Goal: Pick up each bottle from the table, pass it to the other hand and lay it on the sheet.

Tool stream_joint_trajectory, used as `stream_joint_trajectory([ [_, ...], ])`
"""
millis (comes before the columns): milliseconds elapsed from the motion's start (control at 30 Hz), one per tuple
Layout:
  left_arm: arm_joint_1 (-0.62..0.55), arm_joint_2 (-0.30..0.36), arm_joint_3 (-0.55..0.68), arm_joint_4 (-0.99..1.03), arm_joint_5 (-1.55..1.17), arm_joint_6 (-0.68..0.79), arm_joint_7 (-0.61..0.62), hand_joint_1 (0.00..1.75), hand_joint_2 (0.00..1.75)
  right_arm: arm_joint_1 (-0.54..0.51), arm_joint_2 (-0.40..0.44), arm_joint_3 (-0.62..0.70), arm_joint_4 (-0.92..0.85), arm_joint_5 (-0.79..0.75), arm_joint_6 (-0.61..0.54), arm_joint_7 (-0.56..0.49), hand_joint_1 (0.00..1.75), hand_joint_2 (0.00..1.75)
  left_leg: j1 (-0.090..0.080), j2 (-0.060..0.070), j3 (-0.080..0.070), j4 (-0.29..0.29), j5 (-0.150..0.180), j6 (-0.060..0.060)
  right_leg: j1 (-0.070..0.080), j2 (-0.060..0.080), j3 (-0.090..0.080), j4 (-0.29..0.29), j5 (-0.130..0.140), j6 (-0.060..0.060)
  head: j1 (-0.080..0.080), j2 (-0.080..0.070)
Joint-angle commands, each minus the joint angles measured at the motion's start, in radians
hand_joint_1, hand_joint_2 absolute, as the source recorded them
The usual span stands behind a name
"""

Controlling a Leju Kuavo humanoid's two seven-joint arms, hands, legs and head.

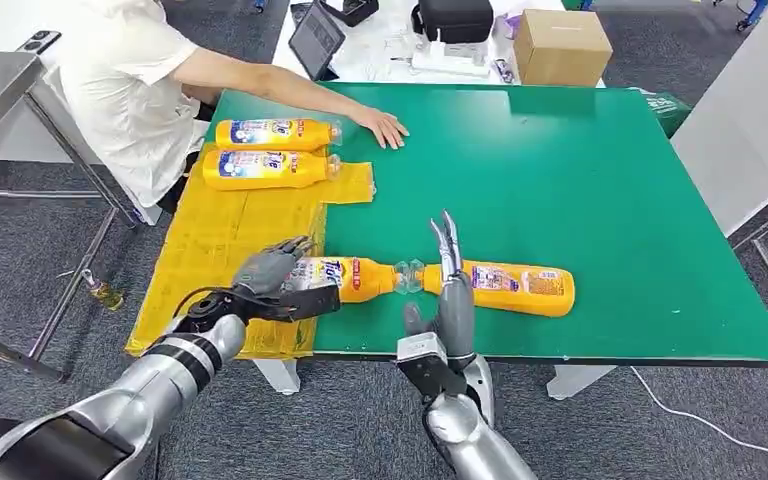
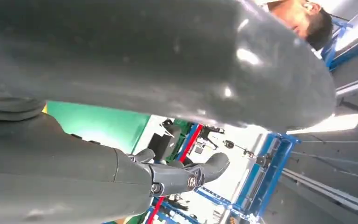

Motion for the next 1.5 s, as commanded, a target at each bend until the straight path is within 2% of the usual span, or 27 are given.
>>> stream_joint_trajectory([
  [33, 0.064, 0.037, 0.045, -0.225, 0.122, -0.088, -0.104, 0.00, 1.75, 0.010, -0.027, -0.034, 0.026, -0.001, 0.001, -0.003, 0.00, 0.00, 0.000, 0.001, 0.003, -0.001, -0.001, 0.001, 0.001, 0.000, 0.003, -0.001, -0.001, -0.003, 0.000, 0.000],
  [100, 0.105, 0.058, 0.061, -0.341, 0.193, -0.133, -0.138, 0.00, 1.75, 0.021, -0.030, -0.038, 0.015, -0.005, 0.001, -0.003, 0.00, 0.00, 0.000, 0.003, 0.003, 0.000, -0.002, 0.001, 0.001, 0.001, 0.003, -0.001, -0.001, -0.003, -0.001, 0.000],
  [233, 0.105, 0.058, 0.061, -0.341, 0.193, -0.133, -0.138, 0.00, 1.75, 0.021, -0.030, -0.038, 0.015, -0.005, 0.001, -0.003, 0.00, 0.00, 0.000, 0.002, 0.002, 0.000, -0.001, 0.001, 0.001, 0.001, 0.001, 0.000, -0.001, -0.002, 0.000, 0.000],
  [333, 0.151, 0.082, 0.060, -0.464, 0.236, -0.130, -0.150, 0.00, 1.75, 0.035, -0.029, -0.050, 0.002, 0.000, 0.001, -0.003, 0.00, 0.00, 0.000, 0.002, 0.001, 0.000, -0.001, 0.001, 0.001, 0.001, 0.001, 0.000, 0.000, -0.002, 0.000, 0.000],
  [367, 0.158, 0.090, 0.056, -0.490, 0.237, -0.129, -0.146, 0.00, 1.75, 0.038, -0.030, -0.050, -0.002, -0.002, 0.001, -0.003, 0.00, 0.00, 0.001, 0.004, 0.005, -0.001, -0.003, 0.002, 0.002, 0.001, 0.005, -0.001, -0.002, -0.005, 0.000, 0.000],
  [400, 0.172, 0.100, 0.052, -0.529, 0.234, -0.119, -0.133, 0.00, 1.75, 0.042, -0.031, -0.052, -0.005, -0.002, 0.001, -0.003, 0.00, 0.00, 0.000, 0.003, 0.001, 0.000, -0.001, 0.001, 0.001, 0.001, 0.001, 0.000, -0.001, -0.002, 0.000, 0.000],
  [633, 0.226, 0.117, 0.058, -0.620, 0.245, -0.079, -0.126, 0.00, 1.75, 0.051, -0.038, -0.069, 0.007, 0.042, 0.001, -0.003, 0.00, 0.00, 0.000, 0.002, 0.001, -0.001, -0.001, 0.001, 0.001, 0.001, 0.001, -0.001, -0.001, -0.002, 0.000, 0.000],
  [667, 0.242, 0.118, 0.057, -0.634, 0.247, -0.069, -0.128, 0.00, 1.75, 0.054, -0.046, -0.084, 0.008, 0.067, 0.001, -0.003, 0.00, 0.00, 0.000, 0.003, 0.003, 0.000, -0.002, 0.001, 0.001, 0.001, 0.003, -0.001, -0.001, -0.003, -0.001, 0.000],
  [700, 0.270, 0.119, 0.063, -0.666, 0.259, -0.052, -0.147, 0.00, 1.75, 0.054, -0.043, -0.150, 0.073, 0.219, 0.001, -0.003, 0.00, 0.00, 0.000, 0.002, 0.002, 0.000, -0.002, 0.001, 0.001, 0.000, 0.002, -0.001, -0.001, -0.003, 0.000, 0.000],
  [733, 0.304, 0.127, 0.068, -0.698, 0.266, -0.042, -0.161, 0.00, 1.75, 0.042, -0.059, -0.172, 0.114, 0.219, 0.005, 0.005, 0.00, 0.00, 0.000, 0.001, 0.002, -0.001, -0.001, 0.001, 0.001, 0.000, 0.002, -0.001, -0.001, -0.002, 0.000, 0.000],
  [767, 0.354, 0.127, 0.089, -0.740, 0.300, -0.035, -0.178, 0.00, 1.75, 0.028, -0.096, -0.193, 0.153, 0.281, 0.003, 0.066, 0.00, 0.00, 0.000, 0.002, 0.004, -0.002, -0.001, 0.002, 0.001, 0.000, 0.005, -0.003, -0.001, -0.003, 0.000, 0.000],
  [800, 0.422, 0.115, 0.123, -0.796, 0.345, -0.021, -0.194, 0.00, 1.75, 0.043, -0.105, -0.355, 0.135, 0.497, 0.001, 0.080, 0.00, 0.00, -0.001, 0.004, 0.005, -0.003, -0.001, 0.002, 0.000, 0.002, 0.005, -0.004, 0.000, -0.002, 0.000, 0.000],
  [833, 0.464, 0.106, 0.140, -0.829, 0.360, -0.008, -0.205, 0.00, 1.75, 0.044, -0.116, -0.434, 0.148, 0.557, 0.001, 0.076, 0.00, 1.75, 0.000, 0.005, 0.008, -0.004, -0.002, 0.002, 0.001, 0.003, 0.007, -0.005, 0.000, -0.003, -0.001, 0.000],
  [900, 0.561, 0.070, 0.191, -0.900, 0.447, 0.026, -0.247, 0.00, 1.75, 0.066, -0.145, -0.621, 0.125, 0.689, 0.001, 0.029, 0.00, 1.75, -0.001, 0.003, 0.006, -0.003, -0.002, 0.003, 0.000, 0.000, 0.007, -0.004, -0.001, -0.002, -0.001, 0.000],
  [933, 0.593, 0.051, 0.212, -0.927, 0.495, 0.030, -0.260, 0.00, 1.75, 0.080, -0.162, -0.685, 0.106, 0.764, 0.001, 0.044, 0.00, 1.75, -0.002, -0.001, 0.004, -0.003, -0.001, 0.003, -0.001, -0.003, 0.005, -0.004, -0.002, -0.001, 0.000, 0.000],
  [967, 0.614, 0.043, 0.221, -0.948, 0.523, 0.032, -0.263, 0.00, 1.75, 0.087, -0.180, -0.706, 0.108, 0.754, 0.001, 0.025, 0.00, 1.75, -0.002, -0.001, 0.001, -0.002, -0.001, 0.002, -0.001, -0.003, 0.002, -0.003, -0.002, 0.000, 0.000, 0.000],
  [1000, 0.637, 0.036, 0.232, -0.973, 0.546, 0.045, -0.268, 0.00, 1.75, 0.101, -0.199, -0.744, 0.089, 0.823, 0.001, 0.055, 0.00, 1.75, -0.001, -0.002, 0.003, -0.001, -0.002, 0.003, -0.001, -0.004, 0.005, -0.004, -0.003, -0.001, 0.000, 0.000],
  [1100, 0.667, 0.030, 0.251, -1.006, 0.564, 0.078, -0.280, 0.00, 1.75, 0.103, -0.261, -0.754, 0.103, 0.870, 0.001, 0.109, 0.00, 1.75, -0.001, -0.004, -0.001, 0.000, -0.002, 0.003, -0.001, -0.004, 0.002, -0.004, -0.002, -0.001, 0.000, 0.000],
  [1300, 0.656, 0.028, 0.252, -0.998, 0.567, 0.079, -0.281, 0.00, 1.75, 0.080, -0.272, -0.734, 0.129, 0.887, 0.001, 0.135, 0.00, 1.75, -0.001, -0.001, 0.001, 0.000, -0.004, 0.003, 0.000, -0.001, 0.003, -0.003, -0.003, -0.003, -0.001, 0.000],
  [1400, 0.647, 0.027, 0.234, -0.985, 0.565, 0.077, -0.289, 0.00, 1.75, 0.037, -0.296, -0.695, 0.184, 0.930, 0.001, 0.163, 0.00, 1.75, -0.001, 0.000, -0.001, 0.000, -0.003, 0.003, 0.001, 0.000, 0.000, -0.004, -0.001, -0.002, -0.001, 0.000],
  [1500, 0.633, 0.017, 0.215, -0.973, 0.578, 0.076, -0.295, 0.00, 1.75, -0.025, -0.305, -0.626, 0.300, 0.899, 0.001, 0.185, 0.00, 1.75, 0.000, 0.001, 0.000, -0.001, -0.003, 0.003, 0.001, 0.002, 0.001, -0.004, -0.001, -0.002, -0.001, 0.000],
])
